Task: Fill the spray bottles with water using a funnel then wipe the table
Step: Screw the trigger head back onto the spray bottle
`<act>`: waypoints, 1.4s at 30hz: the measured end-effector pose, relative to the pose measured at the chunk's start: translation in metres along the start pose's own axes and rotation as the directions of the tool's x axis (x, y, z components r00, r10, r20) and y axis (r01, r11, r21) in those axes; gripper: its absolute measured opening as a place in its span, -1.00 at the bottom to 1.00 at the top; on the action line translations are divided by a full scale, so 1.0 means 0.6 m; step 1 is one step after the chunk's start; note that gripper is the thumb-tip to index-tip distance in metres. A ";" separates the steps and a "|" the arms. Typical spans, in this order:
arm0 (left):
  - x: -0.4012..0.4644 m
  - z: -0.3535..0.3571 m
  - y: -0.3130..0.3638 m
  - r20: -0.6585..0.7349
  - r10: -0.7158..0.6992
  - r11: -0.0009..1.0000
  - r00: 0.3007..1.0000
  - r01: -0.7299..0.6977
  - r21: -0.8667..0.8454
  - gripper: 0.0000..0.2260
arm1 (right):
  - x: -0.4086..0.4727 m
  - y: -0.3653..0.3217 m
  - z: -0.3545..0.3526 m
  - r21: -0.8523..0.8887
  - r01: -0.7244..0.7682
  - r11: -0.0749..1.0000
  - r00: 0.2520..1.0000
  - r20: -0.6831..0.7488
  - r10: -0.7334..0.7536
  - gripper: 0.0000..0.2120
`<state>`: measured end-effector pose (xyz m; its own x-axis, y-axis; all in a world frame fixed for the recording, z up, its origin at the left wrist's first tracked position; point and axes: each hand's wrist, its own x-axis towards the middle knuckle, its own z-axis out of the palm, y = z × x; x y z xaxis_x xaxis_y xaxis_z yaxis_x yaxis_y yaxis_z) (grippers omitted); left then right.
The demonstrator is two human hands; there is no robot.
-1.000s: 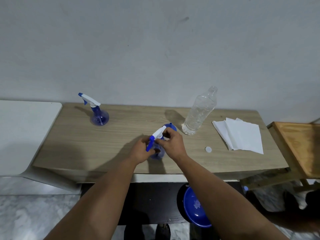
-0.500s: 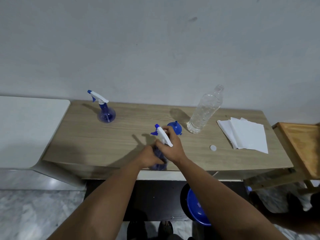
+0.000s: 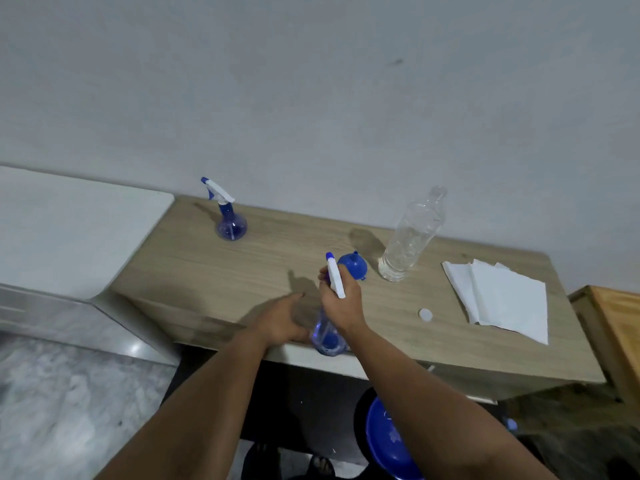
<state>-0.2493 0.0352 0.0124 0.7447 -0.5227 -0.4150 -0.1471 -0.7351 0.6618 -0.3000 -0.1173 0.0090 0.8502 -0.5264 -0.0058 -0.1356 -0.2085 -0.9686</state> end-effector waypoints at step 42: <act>0.021 0.042 0.030 -0.147 0.057 0.998 0.988 -0.054 0.021 -0.65 | 0.047 0.011 0.015 -0.037 0.174 0.984 0.978 0.122 -0.169 -0.68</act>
<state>-0.2587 0.0043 0.0036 0.8226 -0.4947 -0.2805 -0.2013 -0.7145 0.6700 -0.2723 -0.1260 0.0001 0.9164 -0.3795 0.1275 -0.0040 -0.3271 -0.9450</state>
